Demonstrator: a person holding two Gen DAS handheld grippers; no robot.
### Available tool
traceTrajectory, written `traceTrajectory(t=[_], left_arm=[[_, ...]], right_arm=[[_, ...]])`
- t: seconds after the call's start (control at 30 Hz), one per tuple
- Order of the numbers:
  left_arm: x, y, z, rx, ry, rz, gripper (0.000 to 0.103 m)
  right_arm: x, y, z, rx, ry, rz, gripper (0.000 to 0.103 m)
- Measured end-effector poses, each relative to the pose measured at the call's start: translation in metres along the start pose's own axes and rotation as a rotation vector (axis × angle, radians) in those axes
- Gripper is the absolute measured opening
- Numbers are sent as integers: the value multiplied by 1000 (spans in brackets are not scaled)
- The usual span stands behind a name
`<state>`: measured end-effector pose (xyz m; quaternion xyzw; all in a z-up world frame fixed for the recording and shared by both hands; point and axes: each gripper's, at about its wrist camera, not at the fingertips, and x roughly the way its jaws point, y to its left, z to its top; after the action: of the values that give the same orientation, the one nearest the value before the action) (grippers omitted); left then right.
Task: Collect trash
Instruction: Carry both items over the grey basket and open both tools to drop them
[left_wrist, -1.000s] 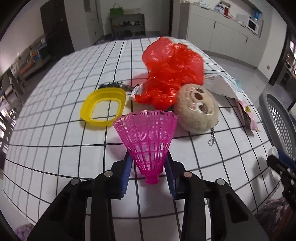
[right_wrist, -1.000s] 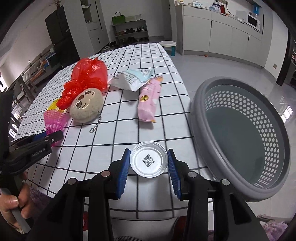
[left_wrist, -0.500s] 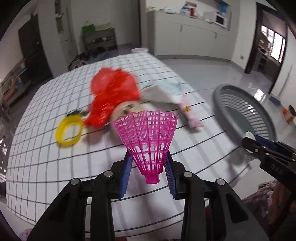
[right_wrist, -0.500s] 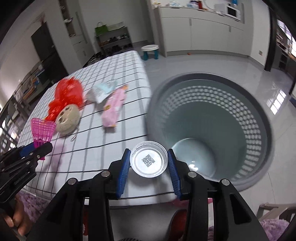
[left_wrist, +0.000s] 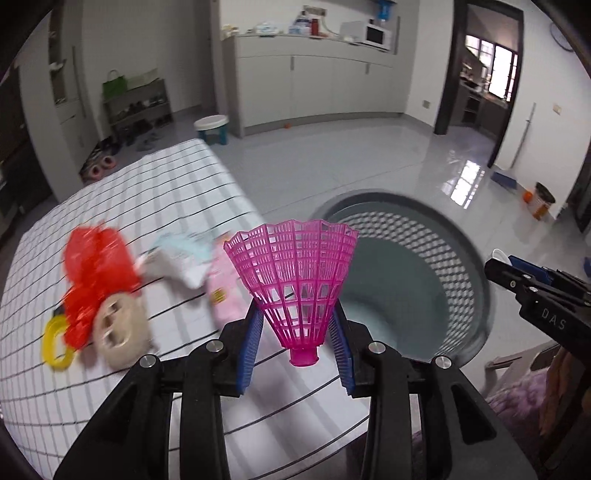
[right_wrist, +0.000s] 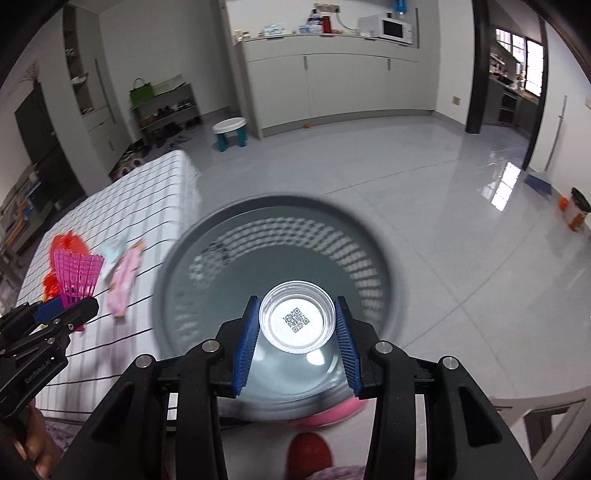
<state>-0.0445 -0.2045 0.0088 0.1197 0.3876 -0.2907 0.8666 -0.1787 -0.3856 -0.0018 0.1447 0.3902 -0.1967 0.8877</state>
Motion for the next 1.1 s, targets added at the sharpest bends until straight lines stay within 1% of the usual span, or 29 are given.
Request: traceTrajectory(t=[0.1,0.17,0.3,0.43,0.57,0.6,0.63,0.67,0.7,0.73,0.8,0.97,1.1], left_arm=[[11,-14,14,19,1,-20,36],[19,-21,21,25,12,-36,36],[31,-32,27,30,25,-64,37],[48,-38,27,40,48,-73,37],[59,-41,26,48,72,-82,38],[60,-43,25,52,74,-80,40],[62,-43,25,56,72,-80,42],[64,-42,25,59,71,-78,49],[66,-40,26,62,66,-73,58],[64,-40,26,62,57,-70,62],[60,-40,27,62,39,-68,64],[59,-37,26,50,41,-58,64],[55,-34,23,37,34,-53,69]], right_arm=[[7,-14,7,15,10,-8,39],[13,-21,8,35,22,1,39],[26,-26,6,60,61,17,39],[34,-26,7,79,85,53,39],[38,-24,10,80,75,49,39],[38,-24,11,77,68,36,39],[38,-23,11,75,64,28,42],[35,-25,10,74,59,21,54],[34,-26,11,77,47,18,62],[32,-26,11,80,33,15,72],[29,-27,12,80,11,7,72],[31,-27,13,85,22,11,72],[30,-26,13,83,18,12,72]])
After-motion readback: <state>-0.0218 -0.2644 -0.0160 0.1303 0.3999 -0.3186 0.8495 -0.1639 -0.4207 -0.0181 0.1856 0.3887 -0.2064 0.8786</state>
